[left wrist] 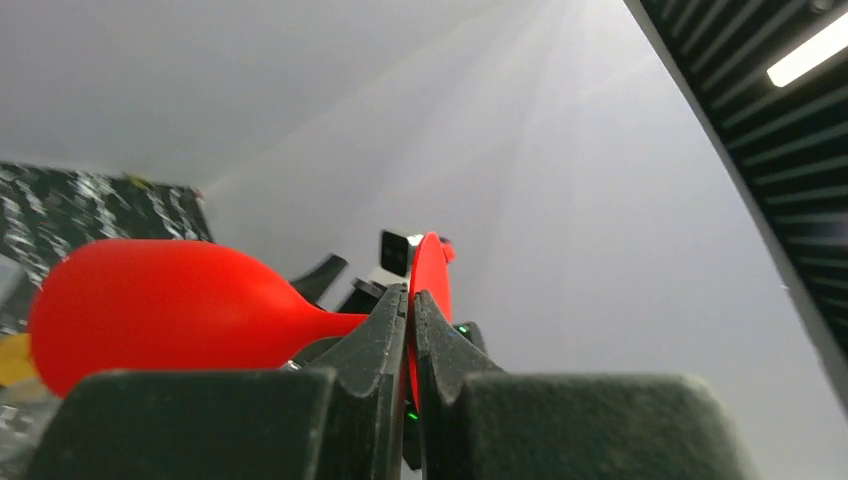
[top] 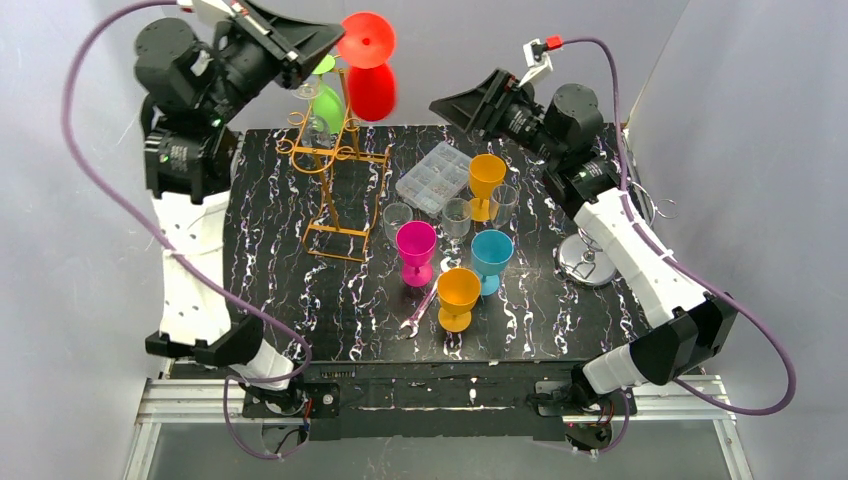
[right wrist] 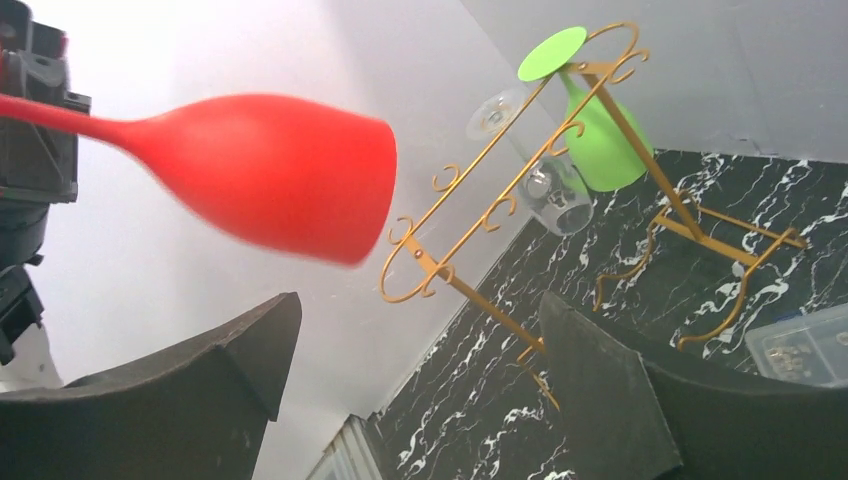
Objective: Take the wine glass off the wine glass rack
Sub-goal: Place the wine glass at the center of the board.
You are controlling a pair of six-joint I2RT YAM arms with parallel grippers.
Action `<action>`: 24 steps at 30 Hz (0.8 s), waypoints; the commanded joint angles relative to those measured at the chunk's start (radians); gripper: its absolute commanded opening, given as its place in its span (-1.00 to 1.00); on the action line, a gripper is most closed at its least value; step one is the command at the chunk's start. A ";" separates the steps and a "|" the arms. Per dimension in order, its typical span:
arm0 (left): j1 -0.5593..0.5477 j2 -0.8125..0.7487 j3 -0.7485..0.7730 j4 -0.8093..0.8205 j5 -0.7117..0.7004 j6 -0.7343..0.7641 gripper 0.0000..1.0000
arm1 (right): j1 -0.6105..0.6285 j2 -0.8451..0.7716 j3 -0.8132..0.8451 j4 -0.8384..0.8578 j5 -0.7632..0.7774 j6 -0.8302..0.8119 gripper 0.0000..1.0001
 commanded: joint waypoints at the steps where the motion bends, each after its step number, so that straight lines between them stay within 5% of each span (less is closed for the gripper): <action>1: -0.062 0.054 0.014 0.130 -0.004 -0.194 -1.00 | -0.061 -0.032 -0.069 0.257 -0.085 0.131 0.97; 9: -0.066 0.093 -0.068 0.325 0.035 -0.425 -1.00 | -0.121 -0.040 -0.240 0.644 -0.129 0.408 0.97; 18: -0.067 0.123 -0.082 0.421 0.049 -0.557 -1.00 | -0.124 -0.005 -0.262 0.787 -0.117 0.528 0.97; 24: -0.077 0.129 -0.156 0.544 0.061 -0.672 -1.00 | -0.122 0.047 -0.244 0.938 -0.107 0.639 0.67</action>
